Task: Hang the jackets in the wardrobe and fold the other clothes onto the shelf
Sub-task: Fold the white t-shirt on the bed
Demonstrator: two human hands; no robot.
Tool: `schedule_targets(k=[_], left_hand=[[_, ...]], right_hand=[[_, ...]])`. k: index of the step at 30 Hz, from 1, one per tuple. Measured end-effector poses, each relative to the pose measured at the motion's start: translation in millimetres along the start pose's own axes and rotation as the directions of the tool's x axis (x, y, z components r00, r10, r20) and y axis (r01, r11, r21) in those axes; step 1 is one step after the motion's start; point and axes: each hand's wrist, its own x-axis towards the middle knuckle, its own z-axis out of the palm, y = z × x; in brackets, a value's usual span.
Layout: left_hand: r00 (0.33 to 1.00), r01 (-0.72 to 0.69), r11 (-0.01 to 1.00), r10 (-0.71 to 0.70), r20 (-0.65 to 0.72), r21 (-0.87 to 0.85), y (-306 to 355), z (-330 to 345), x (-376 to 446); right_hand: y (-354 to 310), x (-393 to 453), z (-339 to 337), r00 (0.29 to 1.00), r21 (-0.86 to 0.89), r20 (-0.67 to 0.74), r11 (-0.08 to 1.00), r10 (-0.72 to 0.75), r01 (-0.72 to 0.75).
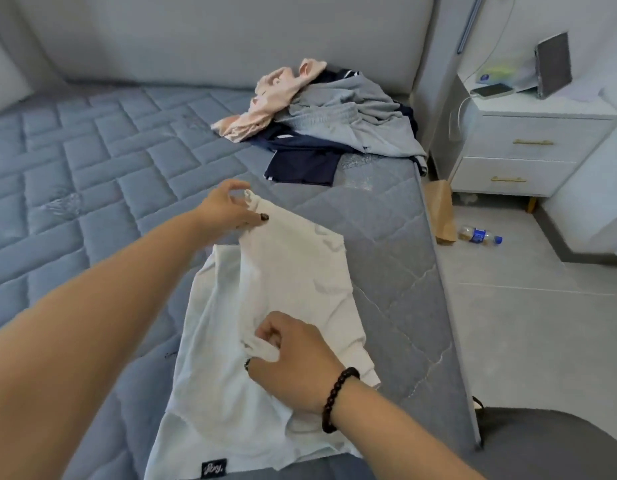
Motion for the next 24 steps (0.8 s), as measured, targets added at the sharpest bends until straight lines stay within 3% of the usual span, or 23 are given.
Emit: schedule_targets(k=[5, 8, 10, 13, 17, 19, 22, 24], left_hand=[[0.975, 0.111, 0.993, -0.114, -0.192, -0.026, -53, -70, -13], [0.949, 0.269, 0.962, -0.273, -0.158, -0.049, -93, -69, -30], [0.935, 0.328, 0.945, -0.324, -0.143, 0.005, -115, -59, -42], [0.938, 0.307, 0.951, -0.295, -0.181, 0.043, -136, -47, -63], [0.895, 0.364, 0.923, -0.310, -0.322, 0.124, -154, -22, -102], [0.885, 0.348, 0.916, -0.250, -0.393, 0.201, -159, -7, -120], [0.897, 0.304, 0.908, -0.171, -0.408, 0.287, -156, 12, -137], [0.886, 0.356, 0.790, -0.116, -0.448, 0.499, -151, 29, -147]], right_hand=[[-17, 36, 84, 0.988, 0.016, 0.130, 0.996, 0.083, -0.086], [-7, 41, 114, 0.928, -0.192, 0.336, 0.977, 0.159, -0.098], [6, 35, 118, 0.902, -0.200, 0.401, 0.976, 0.160, -0.084], [27, 22, 92, 0.979, -0.068, 0.205, 0.998, -0.006, 0.020], [76, -3, 21, 0.977, -0.185, -0.205, 0.982, -0.065, 0.027], [102, -20, -12, 0.964, -0.286, -0.266, 0.955, 0.001, -0.080], [125, -41, -39, 0.961, -0.328, -0.252, 0.924, 0.118, -0.199], [127, -48, -42, 0.967, -0.322, -0.214, 0.925, 0.136, -0.201]])
